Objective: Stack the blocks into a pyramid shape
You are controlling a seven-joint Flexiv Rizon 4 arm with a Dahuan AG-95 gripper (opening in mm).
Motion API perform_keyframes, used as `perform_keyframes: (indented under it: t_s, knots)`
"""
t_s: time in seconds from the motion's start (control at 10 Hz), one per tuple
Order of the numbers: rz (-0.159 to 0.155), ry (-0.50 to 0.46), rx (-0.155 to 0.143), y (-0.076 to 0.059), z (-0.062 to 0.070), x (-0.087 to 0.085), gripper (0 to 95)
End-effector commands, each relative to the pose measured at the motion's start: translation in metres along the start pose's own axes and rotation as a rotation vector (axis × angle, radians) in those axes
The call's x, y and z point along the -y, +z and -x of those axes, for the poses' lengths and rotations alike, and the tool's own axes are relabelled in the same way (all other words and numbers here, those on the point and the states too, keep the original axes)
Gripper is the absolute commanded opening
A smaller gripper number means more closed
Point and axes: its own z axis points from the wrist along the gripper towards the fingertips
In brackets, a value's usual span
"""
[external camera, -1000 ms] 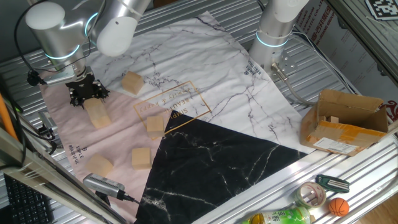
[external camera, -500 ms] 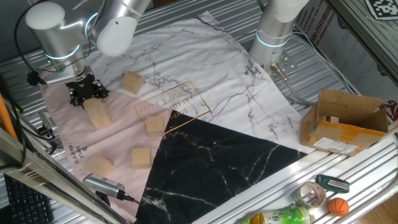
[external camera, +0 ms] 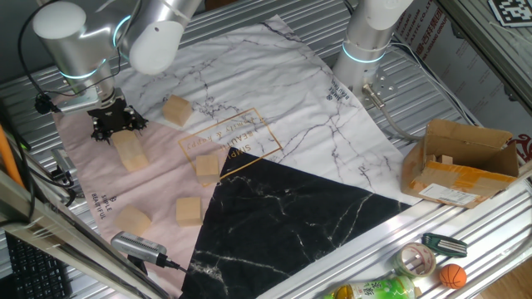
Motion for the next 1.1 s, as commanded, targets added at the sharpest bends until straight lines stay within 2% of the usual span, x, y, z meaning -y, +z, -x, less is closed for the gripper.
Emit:
perform_keyframes:
  t_s: [0.1, 0.5, 0.6, 0.8, 1.1]
  knots:
    - [0.001, -0.001, 0.003, 0.001, 0.001, 0.001, 95.0]
    - [0.004, 0.002, 0.002, 0.000, 0.001, 0.001, 95.0]
    - [0.006, 0.003, -0.001, -0.002, 0.001, 0.002, 76.0]
    - [0.012, 0.013, -0.007, -0.013, 0.004, 0.005, 76.0]
    - [0.013, 0.021, -0.007, -0.021, 0.004, 0.004, 76.0]
